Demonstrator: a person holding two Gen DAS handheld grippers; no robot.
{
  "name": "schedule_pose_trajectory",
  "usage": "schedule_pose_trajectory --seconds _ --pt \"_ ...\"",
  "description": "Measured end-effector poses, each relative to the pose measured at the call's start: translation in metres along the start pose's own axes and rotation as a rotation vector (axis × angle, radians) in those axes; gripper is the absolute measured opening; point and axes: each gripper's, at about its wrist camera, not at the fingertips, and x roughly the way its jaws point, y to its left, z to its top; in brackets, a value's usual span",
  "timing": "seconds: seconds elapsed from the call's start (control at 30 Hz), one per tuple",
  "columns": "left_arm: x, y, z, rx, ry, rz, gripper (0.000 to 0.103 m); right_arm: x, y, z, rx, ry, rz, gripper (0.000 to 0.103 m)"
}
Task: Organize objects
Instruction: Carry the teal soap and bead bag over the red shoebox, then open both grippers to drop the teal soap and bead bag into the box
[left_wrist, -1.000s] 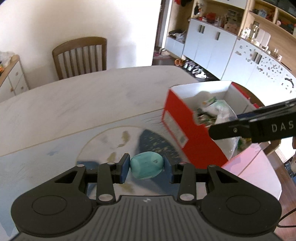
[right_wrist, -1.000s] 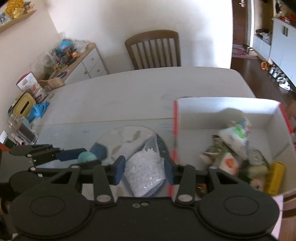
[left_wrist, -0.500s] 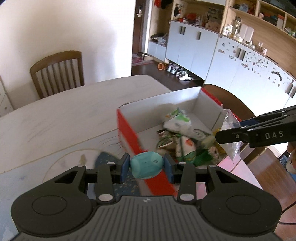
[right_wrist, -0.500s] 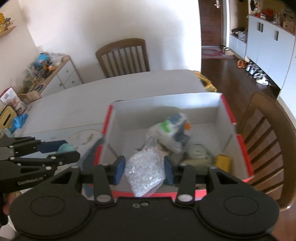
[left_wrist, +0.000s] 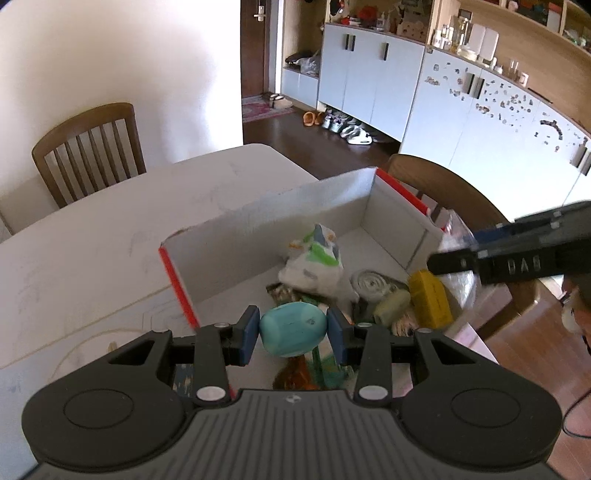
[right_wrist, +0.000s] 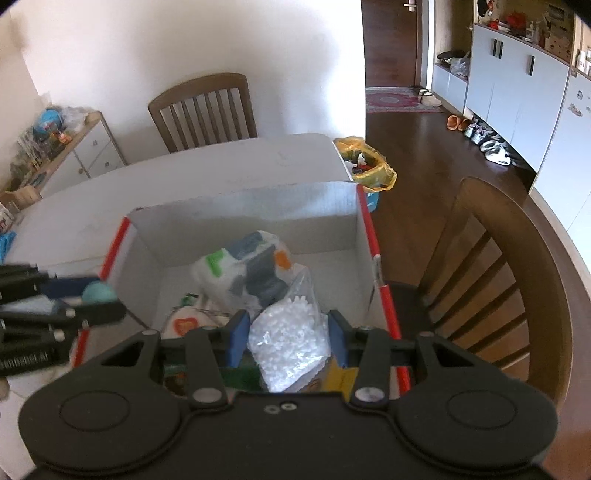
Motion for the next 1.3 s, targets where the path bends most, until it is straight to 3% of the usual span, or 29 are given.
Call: schedule_pose_trajectory --seconds 0.43,0.93,1.1,1.2,1.27,1.3 --pt "0.074 0.002 0.023 0.017 0.116 0.121 0.039 0.037 0.005 -0.004 -0.083 0.052 0.026 0.045" --pt "0.095 -0.003 0.011 0.018 0.186 0.107 0.038 0.059 0.012 -0.016 -0.144 0.11 0.023 0.047" --pt "0.095 -0.002 0.011 0.014 0.185 0.104 0.039 0.056 0.013 -0.018 -0.143 0.102 0.029 0.054" --pt "0.09 -0.001 0.011 0.005 0.166 0.093 0.051 0.051 0.012 -0.017 -0.136 0.083 0.04 0.059" --pt "0.085 -0.001 0.011 -0.005 0.151 0.089 0.068 0.047 0.011 -0.017 -0.128 0.074 0.045 0.061" --pt "0.083 -0.002 0.011 -0.008 0.143 0.088 0.069 0.045 0.011 -0.017 -0.125 0.069 0.049 0.062"
